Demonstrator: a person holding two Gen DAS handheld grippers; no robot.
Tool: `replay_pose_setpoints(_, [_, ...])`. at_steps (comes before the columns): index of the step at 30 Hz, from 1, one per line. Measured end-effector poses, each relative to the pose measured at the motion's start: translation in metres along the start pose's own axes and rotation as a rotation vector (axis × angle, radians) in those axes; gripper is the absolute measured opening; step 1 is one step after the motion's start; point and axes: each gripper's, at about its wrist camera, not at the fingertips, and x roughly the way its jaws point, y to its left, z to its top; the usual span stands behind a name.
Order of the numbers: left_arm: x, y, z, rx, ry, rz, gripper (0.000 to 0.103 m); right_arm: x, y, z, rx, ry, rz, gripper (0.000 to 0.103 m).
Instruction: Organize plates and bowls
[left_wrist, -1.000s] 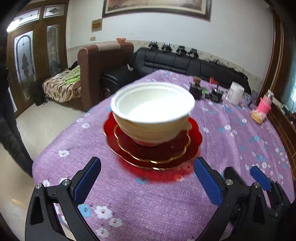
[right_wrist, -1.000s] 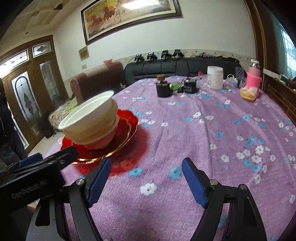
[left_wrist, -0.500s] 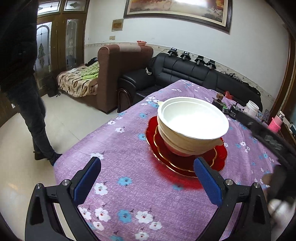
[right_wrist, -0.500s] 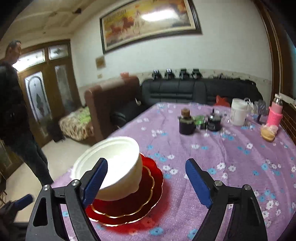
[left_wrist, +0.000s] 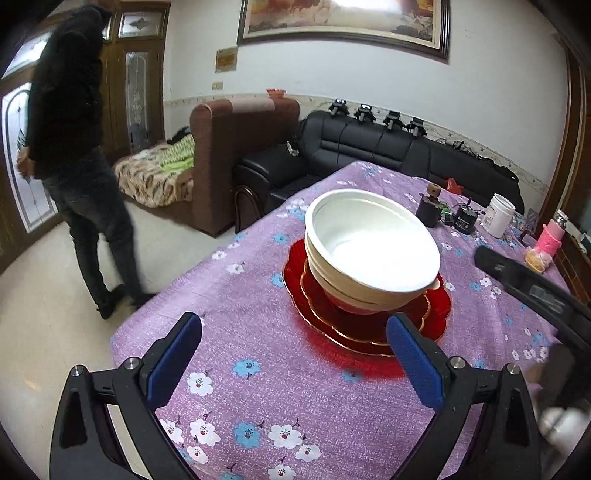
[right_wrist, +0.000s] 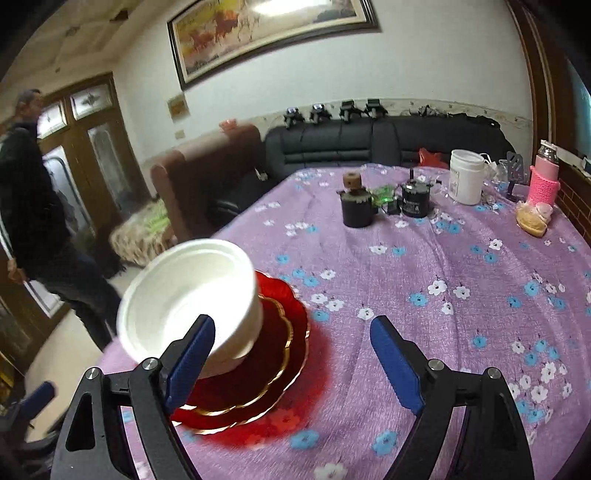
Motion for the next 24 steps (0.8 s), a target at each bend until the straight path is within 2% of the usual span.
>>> replay_pose_setpoints(4, [-0.011,-0.008,0.000,0.016,-0.063,0.046,0.100,-0.034,0.002,-0.014,-0.006,-0.076,0.010,0.090])
replay_pose_setpoints(8, [-0.017,-0.019,0.006,0.043,-0.094,0.082,0.101,-0.049,0.002,-0.032,-0.028,-0.114,-0.027,0.091])
replay_pose_setpoints(11, [-0.019,-0.026,0.008,0.052,-0.096,0.081,0.101,-0.048,0.003,-0.043,-0.065,-0.101,-0.050,0.091])
replay_pose_setpoints(24, [-0.019,-0.067,0.003,0.135,-0.085,0.089,0.101,-0.049,-0.011,-0.063,-0.052,-0.065,-0.008,0.091])
